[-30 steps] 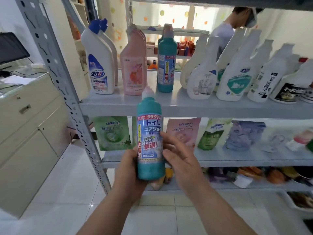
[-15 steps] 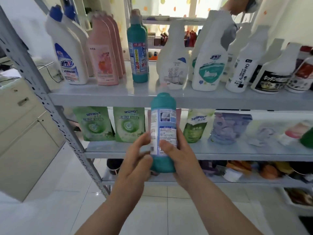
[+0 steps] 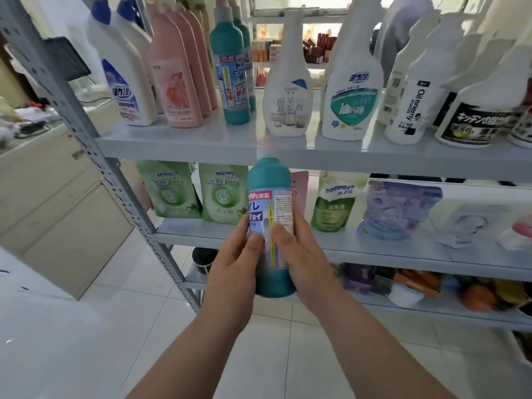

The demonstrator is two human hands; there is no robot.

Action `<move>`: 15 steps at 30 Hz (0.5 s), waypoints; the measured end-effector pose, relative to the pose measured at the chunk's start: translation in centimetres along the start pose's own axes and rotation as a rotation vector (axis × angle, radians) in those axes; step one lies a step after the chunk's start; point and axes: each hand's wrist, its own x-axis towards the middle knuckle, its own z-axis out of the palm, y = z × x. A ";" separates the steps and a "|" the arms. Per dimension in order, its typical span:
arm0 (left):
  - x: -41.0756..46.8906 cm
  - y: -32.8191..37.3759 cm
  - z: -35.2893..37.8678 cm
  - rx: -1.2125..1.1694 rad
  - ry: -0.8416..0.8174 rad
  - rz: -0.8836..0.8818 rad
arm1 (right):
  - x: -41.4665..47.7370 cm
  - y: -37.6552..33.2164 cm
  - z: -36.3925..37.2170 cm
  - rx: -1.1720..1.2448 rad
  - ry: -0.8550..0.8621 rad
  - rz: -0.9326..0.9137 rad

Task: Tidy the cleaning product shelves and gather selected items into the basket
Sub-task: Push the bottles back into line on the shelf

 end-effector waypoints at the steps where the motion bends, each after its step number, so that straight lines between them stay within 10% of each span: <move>1: -0.3 0.0 -0.1 -0.008 -0.009 0.020 | -0.2 0.0 0.2 0.051 0.007 0.004; 6: -0.3 0.8 -0.1 -0.111 0.043 -0.028 | -1.0 0.1 0.7 0.327 0.022 -0.018; 15: 0.0 0.0 -2.8 -0.201 0.012 -0.296 | 0.8 0.7 2.9 -0.188 0.043 0.050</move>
